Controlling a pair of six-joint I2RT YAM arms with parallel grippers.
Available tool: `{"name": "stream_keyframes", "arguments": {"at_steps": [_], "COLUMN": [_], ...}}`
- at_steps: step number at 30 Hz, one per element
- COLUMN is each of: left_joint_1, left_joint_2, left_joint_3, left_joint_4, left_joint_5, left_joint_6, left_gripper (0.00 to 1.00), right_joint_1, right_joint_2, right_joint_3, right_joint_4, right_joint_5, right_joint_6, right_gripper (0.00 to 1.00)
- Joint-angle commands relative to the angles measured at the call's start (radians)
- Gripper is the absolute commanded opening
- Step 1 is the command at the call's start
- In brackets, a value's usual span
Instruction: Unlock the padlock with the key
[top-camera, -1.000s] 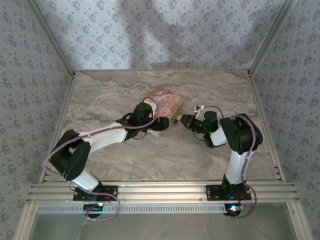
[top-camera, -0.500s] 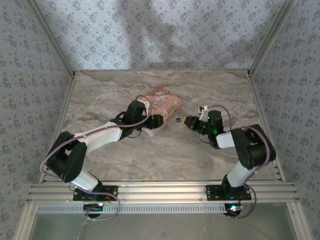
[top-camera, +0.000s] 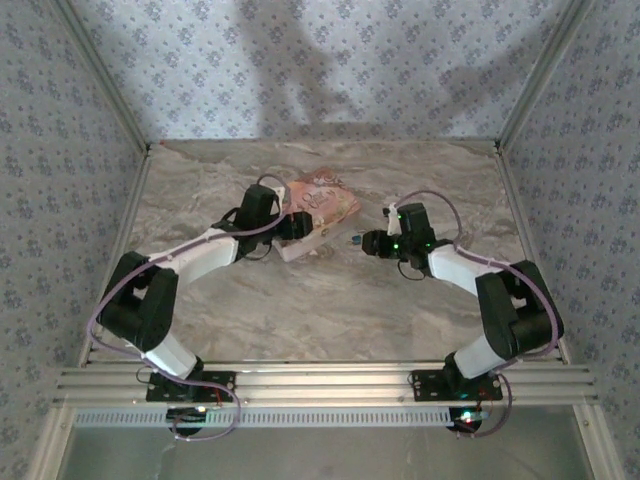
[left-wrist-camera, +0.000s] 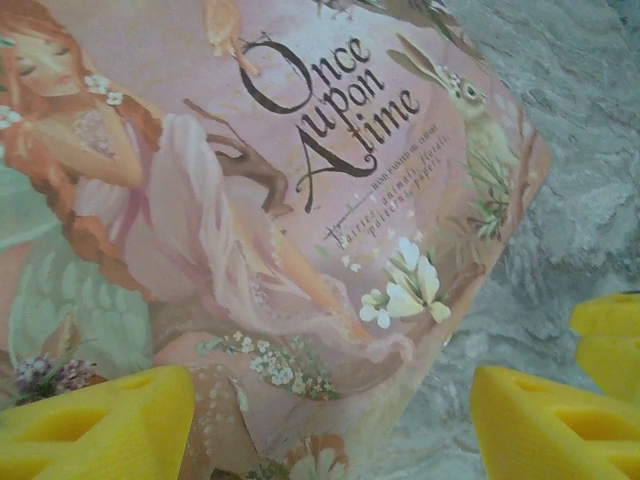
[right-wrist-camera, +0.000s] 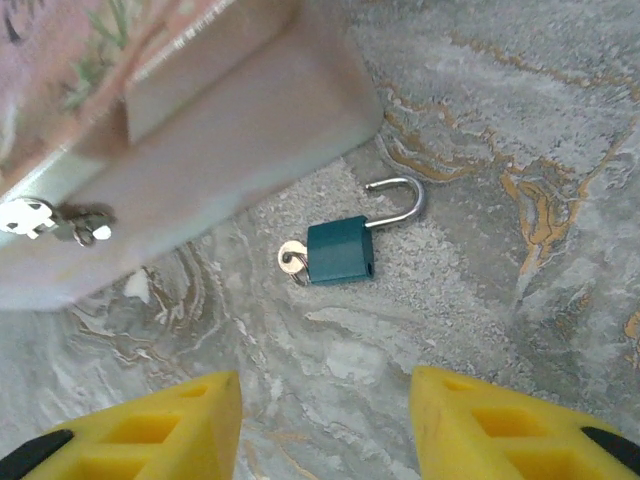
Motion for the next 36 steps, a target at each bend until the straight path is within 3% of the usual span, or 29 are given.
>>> {"name": "stream_keyframes", "arguments": {"at_steps": [1,10,21,28,36], "left_joint_1": [0.039,0.097,0.1,0.1,0.104], "left_joint_2": [0.1,0.198,0.093,-0.114,-0.517], "left_joint_3": [-0.005,0.136,0.224,0.203,-0.111], "left_joint_4": [-0.212,-0.258,-0.278,-0.287,-0.2], "left_joint_5": [-0.016,0.004,0.051,-0.031,-0.275], "left_joint_6": [0.026,0.085,0.1,0.127,0.111], "left_gripper": [0.74,0.74,0.81,0.9,0.98], "right_joint_1": [0.012,0.012,-0.041,-0.123,-0.245], "right_joint_2": [0.029,-0.052,-0.25,-0.442,-0.666], "right_joint_3": [0.038,-0.008,-0.073,-0.115,-0.172], "right_joint_4": [-0.08,-0.099,-0.139,-0.21,-0.269], "right_joint_5": [0.062,0.104,0.133,0.153,0.22], "right_joint_6": [-0.036,-0.049,-0.049,-0.057,-0.054], "right_gripper": [0.51,0.55,0.61,0.72,0.96]}}
